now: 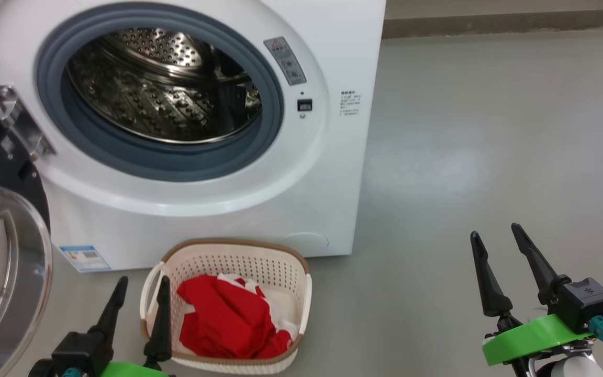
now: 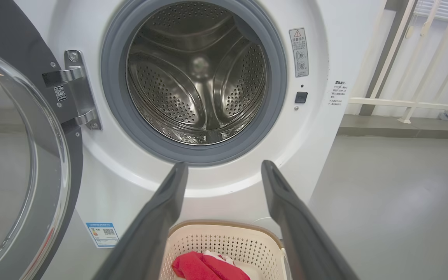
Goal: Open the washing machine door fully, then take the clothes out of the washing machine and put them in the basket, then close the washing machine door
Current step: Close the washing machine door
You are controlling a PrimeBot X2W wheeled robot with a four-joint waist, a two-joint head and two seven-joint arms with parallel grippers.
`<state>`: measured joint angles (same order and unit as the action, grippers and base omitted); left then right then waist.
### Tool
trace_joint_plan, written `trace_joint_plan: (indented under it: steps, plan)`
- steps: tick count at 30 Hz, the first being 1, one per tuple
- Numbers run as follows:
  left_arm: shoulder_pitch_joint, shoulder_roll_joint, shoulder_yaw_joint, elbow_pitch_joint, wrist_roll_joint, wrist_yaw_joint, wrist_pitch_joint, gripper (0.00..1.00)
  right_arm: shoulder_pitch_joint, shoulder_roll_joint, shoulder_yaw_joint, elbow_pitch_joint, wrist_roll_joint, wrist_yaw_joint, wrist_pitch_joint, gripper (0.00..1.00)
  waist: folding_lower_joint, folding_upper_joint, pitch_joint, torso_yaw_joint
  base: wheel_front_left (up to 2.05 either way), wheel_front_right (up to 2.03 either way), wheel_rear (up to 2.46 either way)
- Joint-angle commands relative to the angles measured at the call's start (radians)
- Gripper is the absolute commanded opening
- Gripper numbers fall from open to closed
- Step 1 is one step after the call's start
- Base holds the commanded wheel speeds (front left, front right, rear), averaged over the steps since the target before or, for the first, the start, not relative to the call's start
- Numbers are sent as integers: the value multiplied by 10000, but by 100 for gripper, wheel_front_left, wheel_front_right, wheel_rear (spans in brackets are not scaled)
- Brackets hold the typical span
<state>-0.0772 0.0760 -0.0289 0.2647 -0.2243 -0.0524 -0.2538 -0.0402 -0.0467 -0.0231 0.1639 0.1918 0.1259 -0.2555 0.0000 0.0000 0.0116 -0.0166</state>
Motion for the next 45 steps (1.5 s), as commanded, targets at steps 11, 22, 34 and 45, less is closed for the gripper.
trace_joint_plan:
  steps: [11,22,34,45]
  plan:
    - [-350,302,221,-476,-149,-28,-65,100,-177,-35,219,-257,62,48,-63,100,0,0,310,-4,-102,102,0]
    - [-462,335,136,-534,-176,-53,-72,100,-269,-35,207,-236,55,48,-63,100,0,0,421,59,-5,5,0]
    - [-521,318,58,-401,-169,125,-75,100,-309,-35,224,-223,48,48,-63,100,0,0,440,222,0,0,0]
    - [-482,328,23,-652,-162,381,-38,100,-253,-35,368,-246,4,48,-63,100,0,0,340,1044,0,0,0]
